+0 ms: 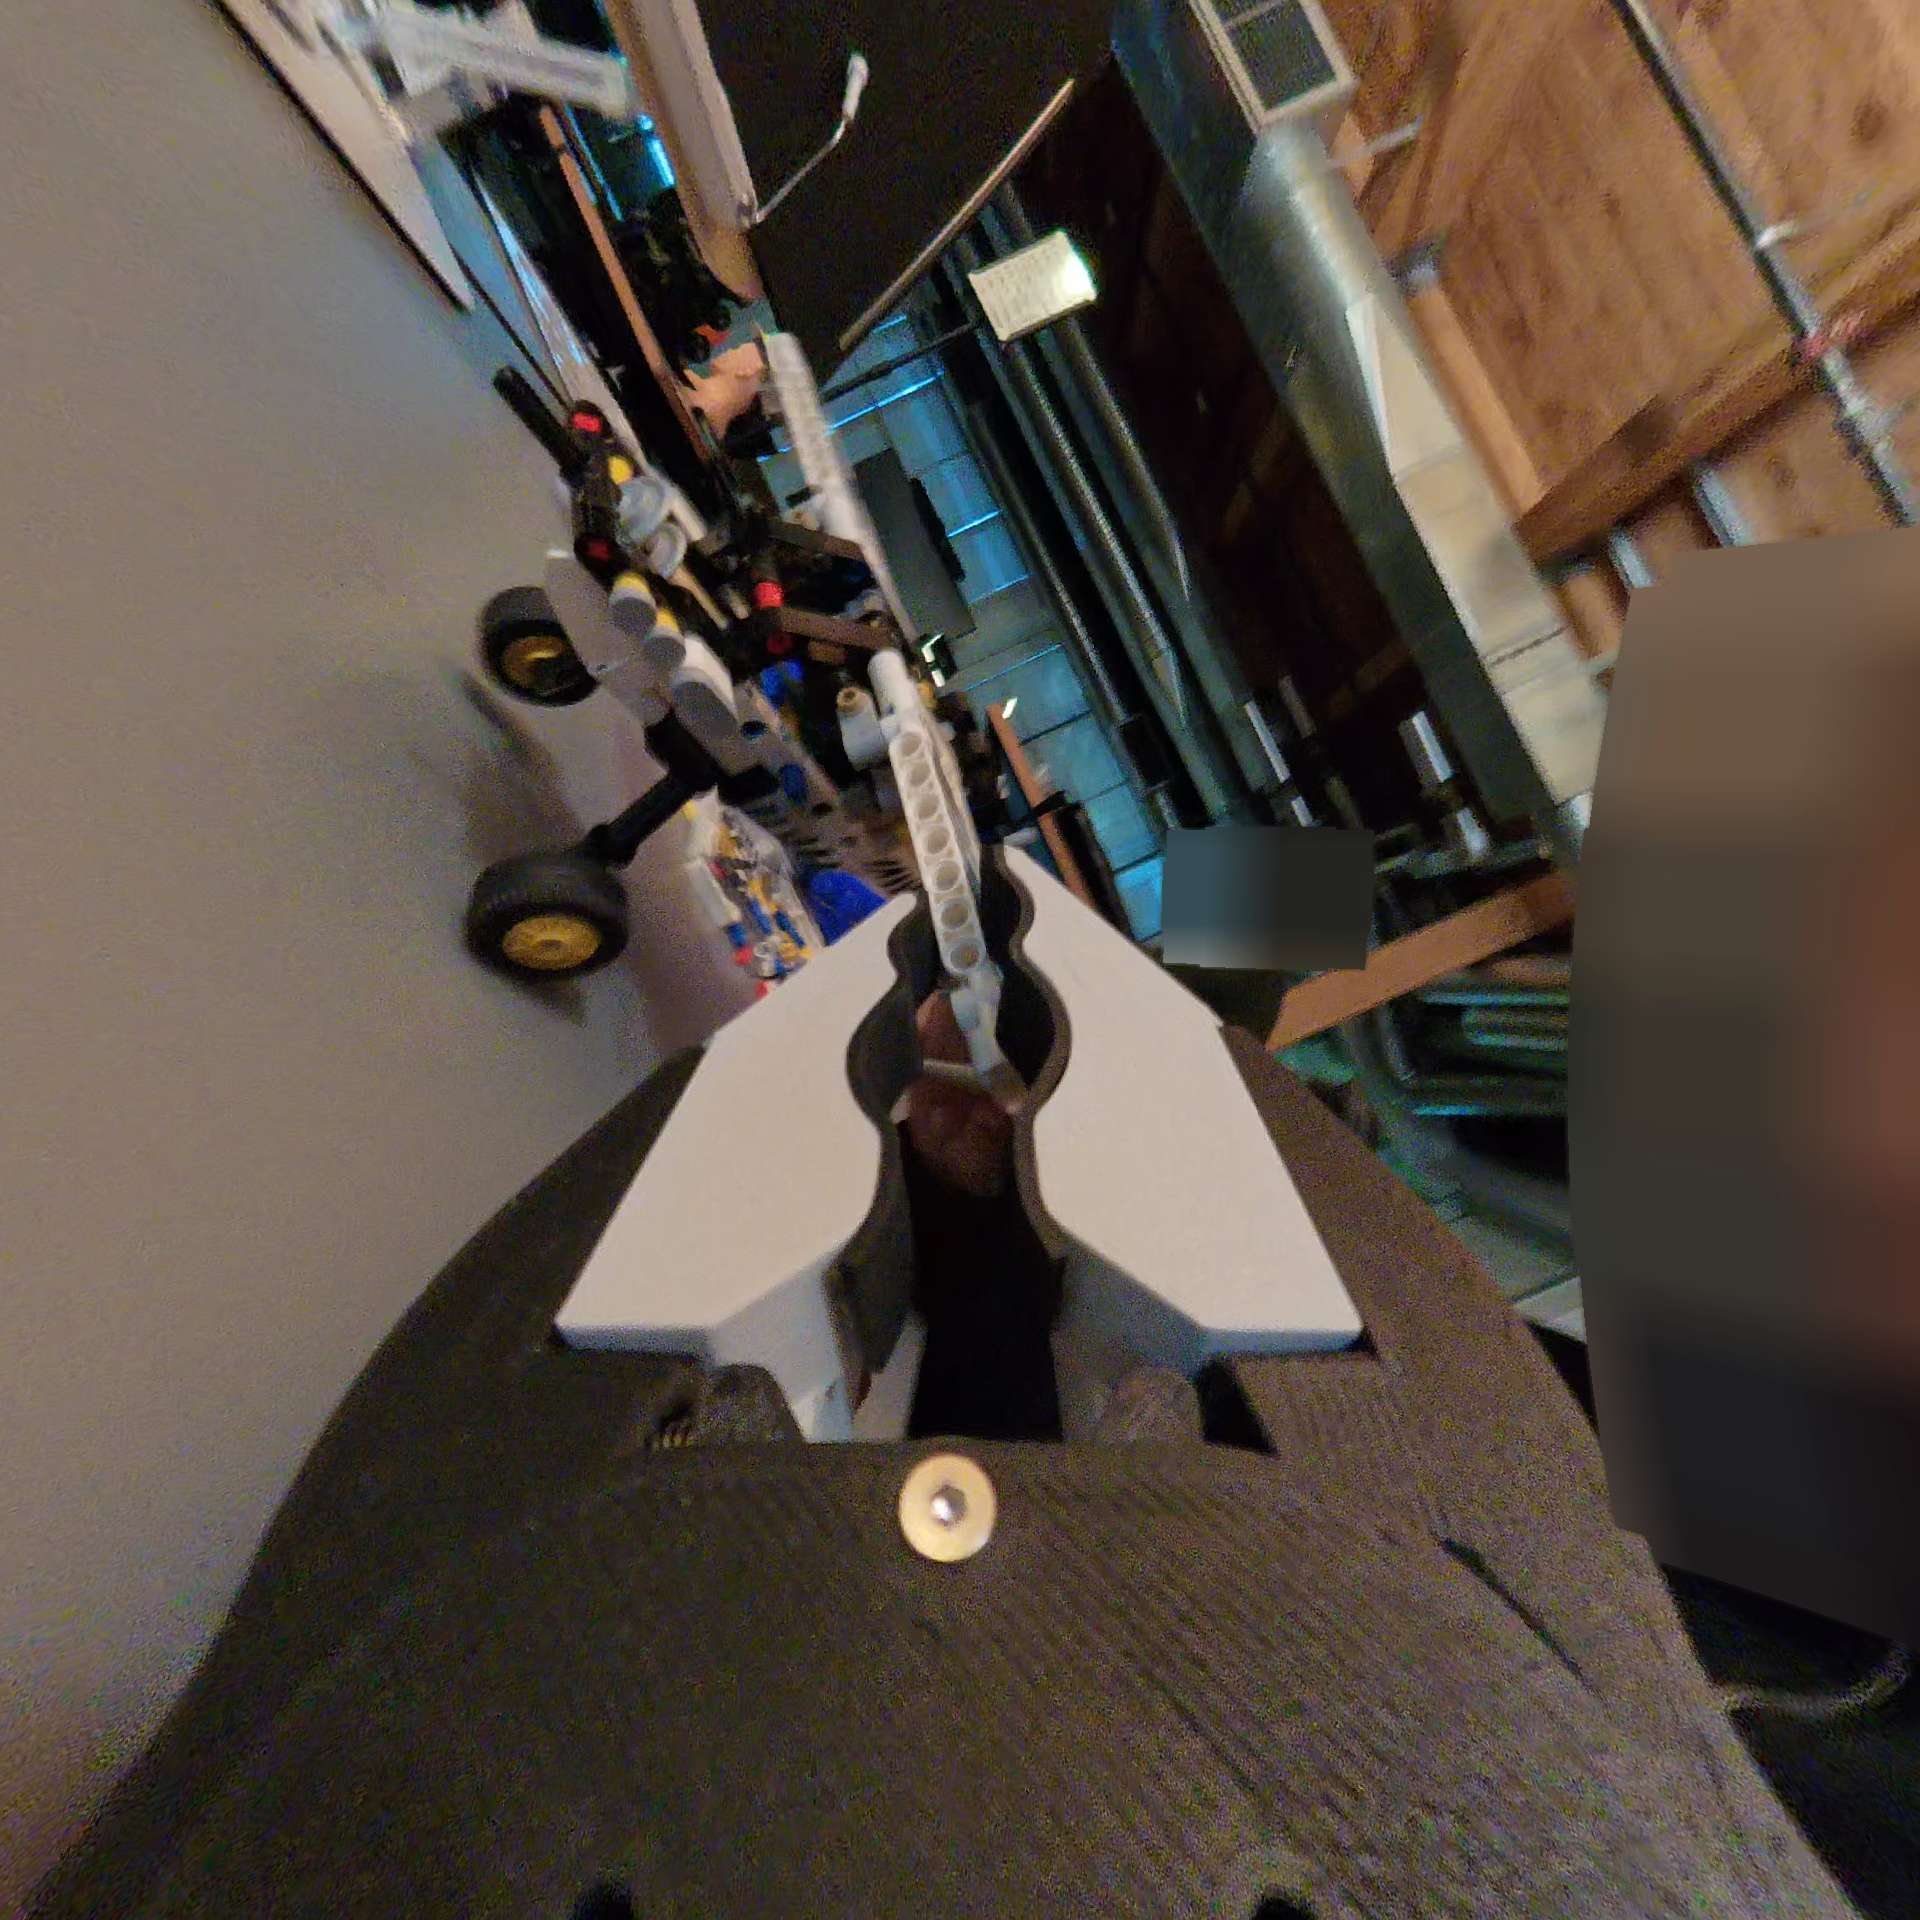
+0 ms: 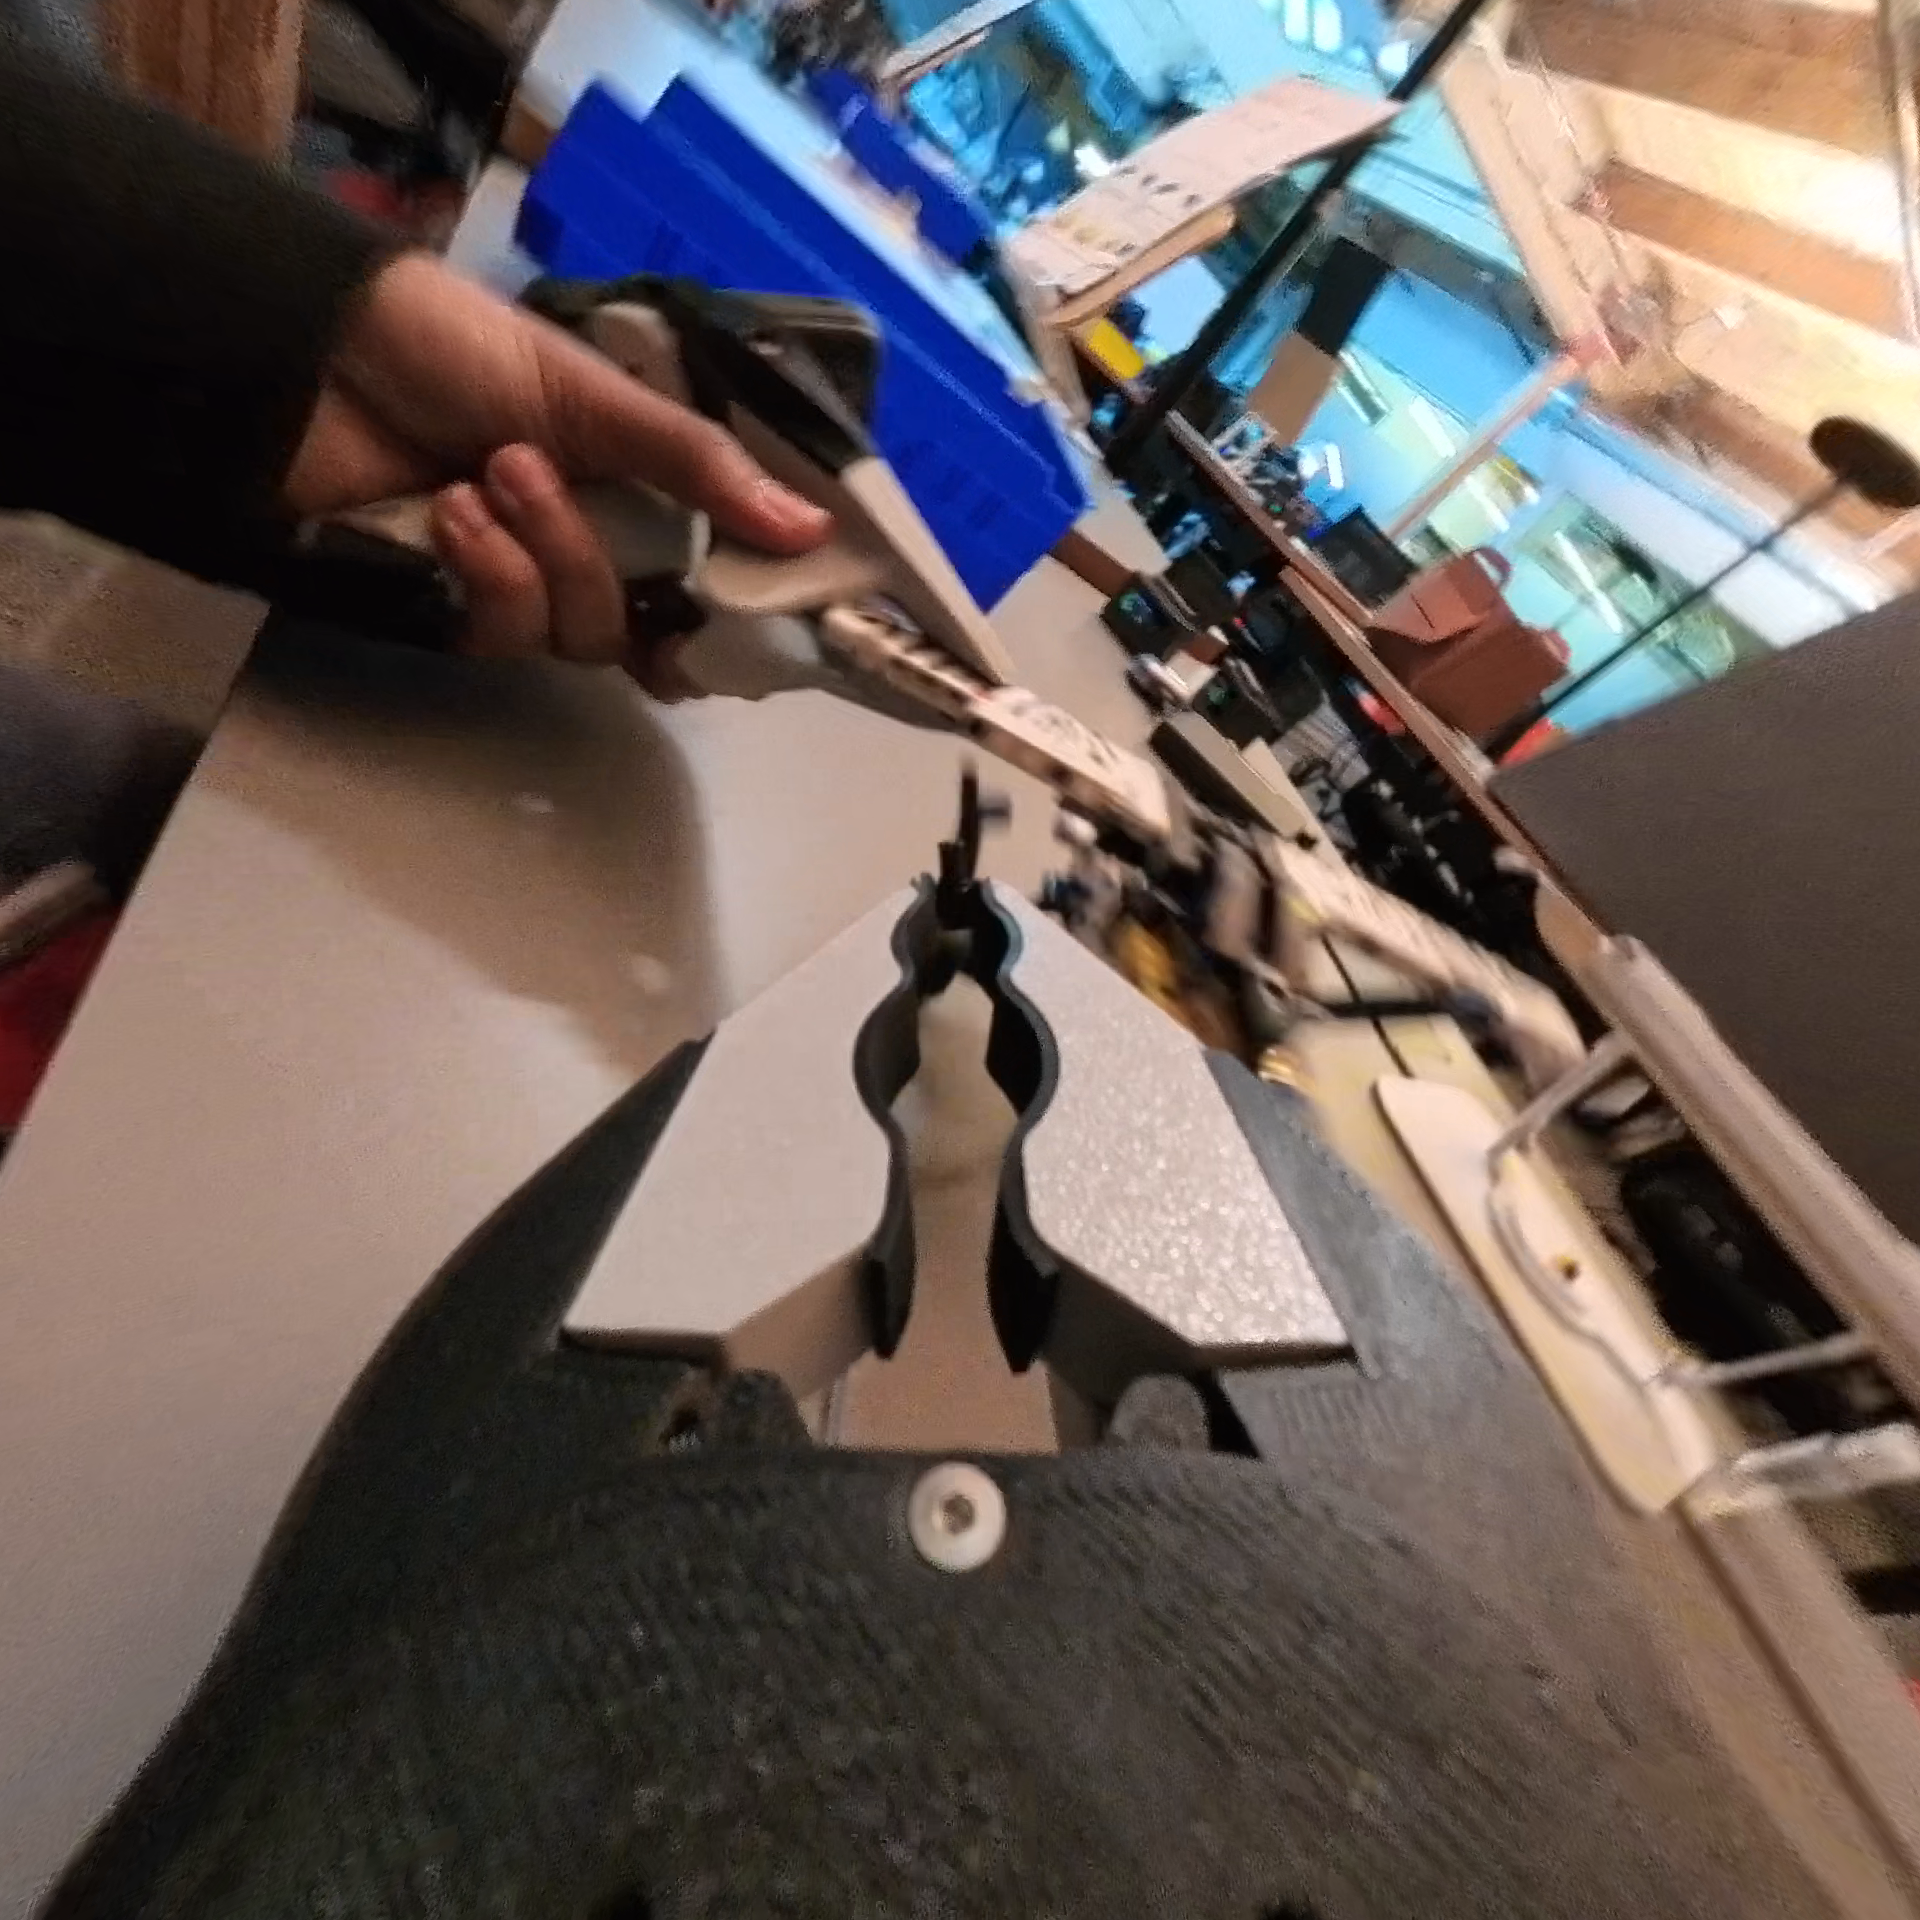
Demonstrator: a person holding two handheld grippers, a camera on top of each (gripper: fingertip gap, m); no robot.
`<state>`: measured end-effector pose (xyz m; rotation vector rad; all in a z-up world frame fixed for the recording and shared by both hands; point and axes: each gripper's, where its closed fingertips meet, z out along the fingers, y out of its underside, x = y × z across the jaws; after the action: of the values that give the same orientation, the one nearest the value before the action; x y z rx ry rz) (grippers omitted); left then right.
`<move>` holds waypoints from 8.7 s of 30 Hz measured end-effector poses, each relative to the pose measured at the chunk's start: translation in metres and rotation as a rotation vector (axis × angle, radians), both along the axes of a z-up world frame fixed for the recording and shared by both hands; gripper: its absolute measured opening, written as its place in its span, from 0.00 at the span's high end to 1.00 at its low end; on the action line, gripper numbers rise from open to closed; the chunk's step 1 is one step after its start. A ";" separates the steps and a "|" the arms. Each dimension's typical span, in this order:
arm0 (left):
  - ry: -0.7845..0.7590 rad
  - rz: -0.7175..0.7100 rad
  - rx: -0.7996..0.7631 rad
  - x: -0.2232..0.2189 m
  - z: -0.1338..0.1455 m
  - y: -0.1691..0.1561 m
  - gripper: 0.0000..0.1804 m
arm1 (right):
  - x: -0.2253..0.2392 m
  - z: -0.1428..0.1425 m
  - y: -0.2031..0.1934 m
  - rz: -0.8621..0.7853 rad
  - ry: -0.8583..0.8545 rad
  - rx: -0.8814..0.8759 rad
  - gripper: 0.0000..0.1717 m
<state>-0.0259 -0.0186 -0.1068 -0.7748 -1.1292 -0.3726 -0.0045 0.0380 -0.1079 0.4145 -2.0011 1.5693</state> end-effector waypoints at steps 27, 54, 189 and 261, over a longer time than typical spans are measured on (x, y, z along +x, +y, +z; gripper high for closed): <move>-0.014 0.145 -0.189 -0.012 -0.010 -0.015 0.73 | 0.016 0.000 0.058 -0.122 -0.064 -0.177 0.97; 0.490 0.014 -0.370 0.049 0.052 0.116 0.97 | 0.029 0.055 0.093 0.274 -0.743 -0.655 0.97; 0.560 -0.053 0.137 0.099 0.063 0.042 0.87 | 0.107 0.045 -0.014 0.912 -1.943 -0.267 0.97; 0.551 -0.001 -0.129 0.094 0.046 0.066 0.99 | 0.070 0.048 0.002 0.401 -1.156 -0.419 0.97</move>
<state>0.0679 0.0479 -0.0612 -0.9206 -0.6377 -0.0736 0.0658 0.0402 -0.0602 -0.4047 -2.2848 2.8357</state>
